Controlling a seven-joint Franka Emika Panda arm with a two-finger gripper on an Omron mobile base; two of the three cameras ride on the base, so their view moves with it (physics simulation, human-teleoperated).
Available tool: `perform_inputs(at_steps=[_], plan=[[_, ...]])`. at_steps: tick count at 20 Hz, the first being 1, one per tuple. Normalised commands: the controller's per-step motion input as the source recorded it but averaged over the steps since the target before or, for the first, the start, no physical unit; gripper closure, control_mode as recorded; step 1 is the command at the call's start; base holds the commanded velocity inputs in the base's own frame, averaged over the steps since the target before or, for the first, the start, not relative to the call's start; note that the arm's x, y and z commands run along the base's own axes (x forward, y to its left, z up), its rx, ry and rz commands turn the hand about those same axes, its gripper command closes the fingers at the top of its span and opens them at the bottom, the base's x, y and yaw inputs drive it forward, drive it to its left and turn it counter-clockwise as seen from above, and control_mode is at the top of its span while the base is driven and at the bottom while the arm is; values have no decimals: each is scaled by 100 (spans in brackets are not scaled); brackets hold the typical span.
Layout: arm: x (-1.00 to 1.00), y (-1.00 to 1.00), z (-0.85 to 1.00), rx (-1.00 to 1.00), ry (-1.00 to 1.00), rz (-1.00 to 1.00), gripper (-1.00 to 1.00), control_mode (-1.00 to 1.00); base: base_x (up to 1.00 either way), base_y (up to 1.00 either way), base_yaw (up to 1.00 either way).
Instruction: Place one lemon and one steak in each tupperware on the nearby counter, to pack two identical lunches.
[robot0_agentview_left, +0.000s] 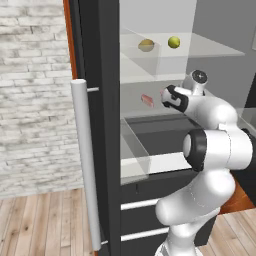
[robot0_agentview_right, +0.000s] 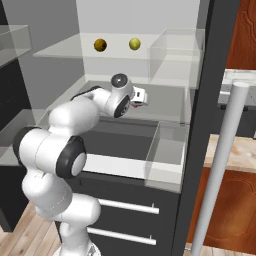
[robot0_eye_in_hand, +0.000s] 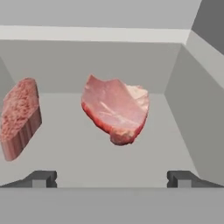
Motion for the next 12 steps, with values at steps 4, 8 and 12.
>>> perform_inputs(at_steps=[4,8,12], plan=[[19,0,-27,0,0,0,-100,-100,0,0,0],[20,-3,-10,0,0,0,-100,-100,0,0,0],[25,-7,0,0,0,0,-100,-100,0,0,0]])
